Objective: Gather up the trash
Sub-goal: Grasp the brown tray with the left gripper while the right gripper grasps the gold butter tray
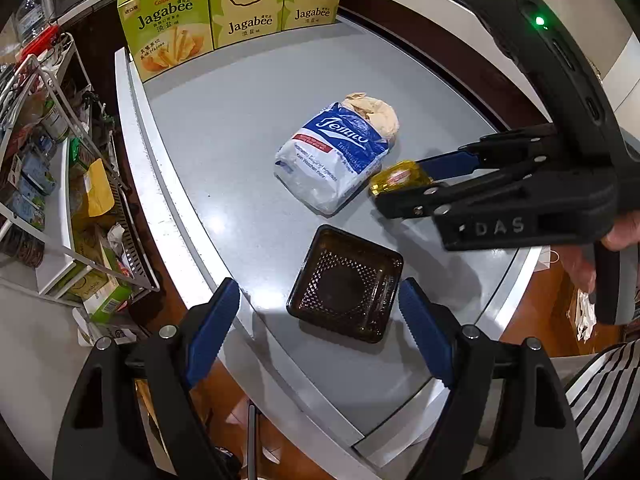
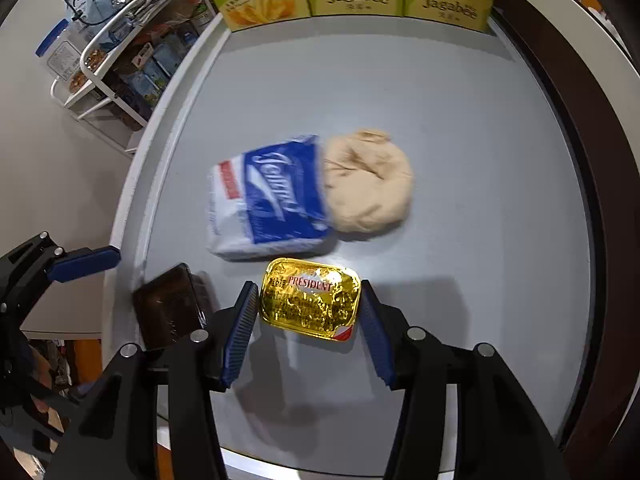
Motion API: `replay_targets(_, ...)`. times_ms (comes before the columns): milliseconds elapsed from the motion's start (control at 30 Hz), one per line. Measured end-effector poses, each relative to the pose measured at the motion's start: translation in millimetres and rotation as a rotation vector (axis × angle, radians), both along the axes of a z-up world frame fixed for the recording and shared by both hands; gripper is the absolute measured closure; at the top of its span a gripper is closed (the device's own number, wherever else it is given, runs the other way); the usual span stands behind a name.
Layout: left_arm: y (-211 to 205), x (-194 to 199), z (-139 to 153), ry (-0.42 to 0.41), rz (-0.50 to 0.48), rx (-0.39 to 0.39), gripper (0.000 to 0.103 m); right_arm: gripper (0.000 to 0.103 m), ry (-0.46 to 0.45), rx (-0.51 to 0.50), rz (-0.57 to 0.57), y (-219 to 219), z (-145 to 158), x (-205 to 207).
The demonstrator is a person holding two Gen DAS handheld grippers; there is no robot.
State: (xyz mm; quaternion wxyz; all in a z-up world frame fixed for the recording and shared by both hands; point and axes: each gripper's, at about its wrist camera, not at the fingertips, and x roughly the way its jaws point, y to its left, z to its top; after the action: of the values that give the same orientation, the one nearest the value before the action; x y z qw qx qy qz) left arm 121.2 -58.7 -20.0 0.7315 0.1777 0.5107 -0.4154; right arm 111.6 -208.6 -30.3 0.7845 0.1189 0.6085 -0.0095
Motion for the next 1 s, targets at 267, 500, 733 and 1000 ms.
replay_targets(267, -12.0, -5.5, -0.2, -0.02, -0.022, 0.004, 0.02, 0.035, -0.009, -0.033, 0.018, -29.5, 3.7, -22.2)
replay_targets(500, -26.7, -9.4, -12.8, -0.059, -0.069, 0.061, 0.02, 0.033, -0.003, -0.044, -0.004, -22.2, -2.1, -24.3)
replay_targets(733, -28.6, -11.2, -18.3, -0.059, -0.067, 0.087, 0.041, 0.051, -0.008, -0.086, 0.004, -18.2, -0.2, -23.1)
replay_targets(1000, -28.7, -17.4, -22.2, -0.081, -0.025, 0.119, 0.033, 0.041, -0.032, -0.042, -0.009, -17.9, 0.0, -34.3)
